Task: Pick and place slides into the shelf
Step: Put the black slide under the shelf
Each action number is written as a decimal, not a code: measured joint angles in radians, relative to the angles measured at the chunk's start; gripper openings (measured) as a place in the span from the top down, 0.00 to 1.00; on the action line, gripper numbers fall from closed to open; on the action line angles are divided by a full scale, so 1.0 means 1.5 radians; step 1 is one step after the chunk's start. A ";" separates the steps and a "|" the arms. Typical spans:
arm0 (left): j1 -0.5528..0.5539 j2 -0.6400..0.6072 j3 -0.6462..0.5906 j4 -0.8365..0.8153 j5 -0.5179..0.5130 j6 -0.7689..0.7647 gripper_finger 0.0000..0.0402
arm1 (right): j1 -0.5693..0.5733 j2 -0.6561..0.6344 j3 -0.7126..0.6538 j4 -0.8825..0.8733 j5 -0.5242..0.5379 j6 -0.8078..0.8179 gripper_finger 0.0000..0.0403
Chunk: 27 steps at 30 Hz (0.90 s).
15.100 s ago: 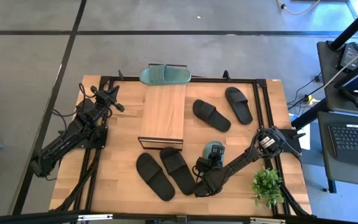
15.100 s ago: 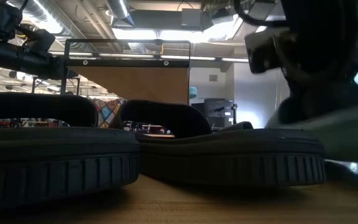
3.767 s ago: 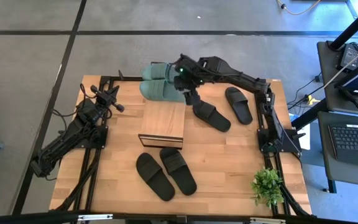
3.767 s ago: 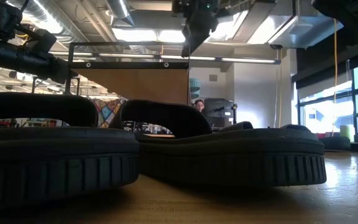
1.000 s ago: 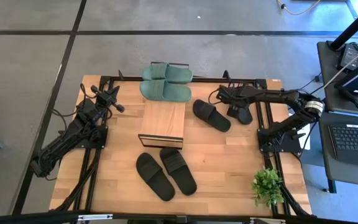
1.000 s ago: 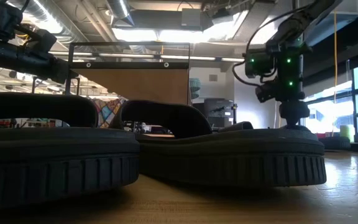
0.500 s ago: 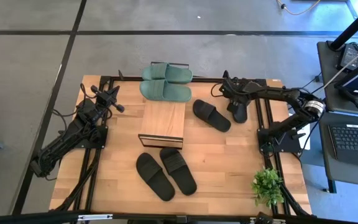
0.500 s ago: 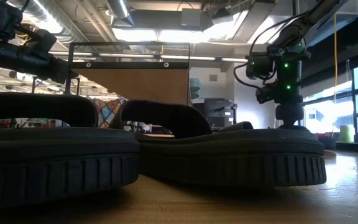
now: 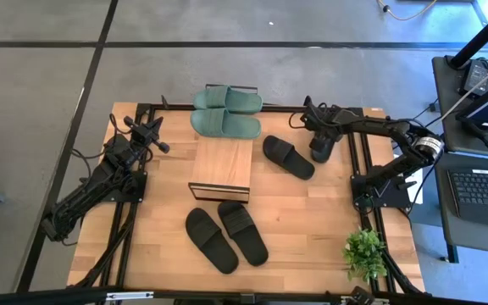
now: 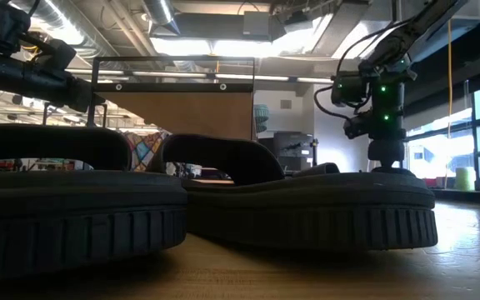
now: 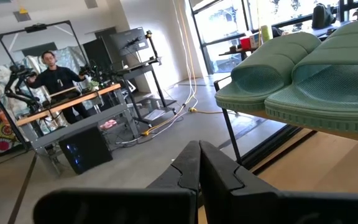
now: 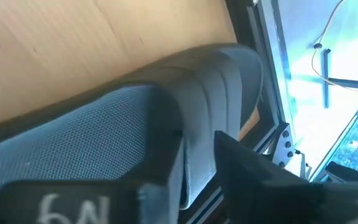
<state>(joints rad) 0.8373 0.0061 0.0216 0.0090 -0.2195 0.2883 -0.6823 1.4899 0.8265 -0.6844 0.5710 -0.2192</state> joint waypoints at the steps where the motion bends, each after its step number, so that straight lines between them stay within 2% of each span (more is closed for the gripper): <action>1: 0.000 0.000 0.000 0.000 0.000 0.000 1.00 | 0.000 0.000 0.000 0.004 -0.003 0.000 0.83; 6: 0.000 0.000 0.000 0.000 0.000 0.000 1.00 | 0.000 0.000 0.001 0.030 -0.058 0.000 0.97; 15: 0.000 0.000 0.000 0.000 0.000 0.000 1.00 | 0.056 0.000 0.001 0.083 -0.105 -0.044 0.99; 21: 0.000 0.000 0.000 0.000 0.000 0.000 1.00 | 0.145 0.000 0.001 0.144 -0.132 -0.119 1.00; 27: 0.000 0.000 0.000 0.000 0.000 0.000 1.00 | 0.243 0.000 0.001 0.174 -0.151 -0.119 1.00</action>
<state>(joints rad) 0.8371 0.0062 0.0217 0.0086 -0.2195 0.2877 -0.3184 1.4899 0.8276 -0.4236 0.3443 -0.3981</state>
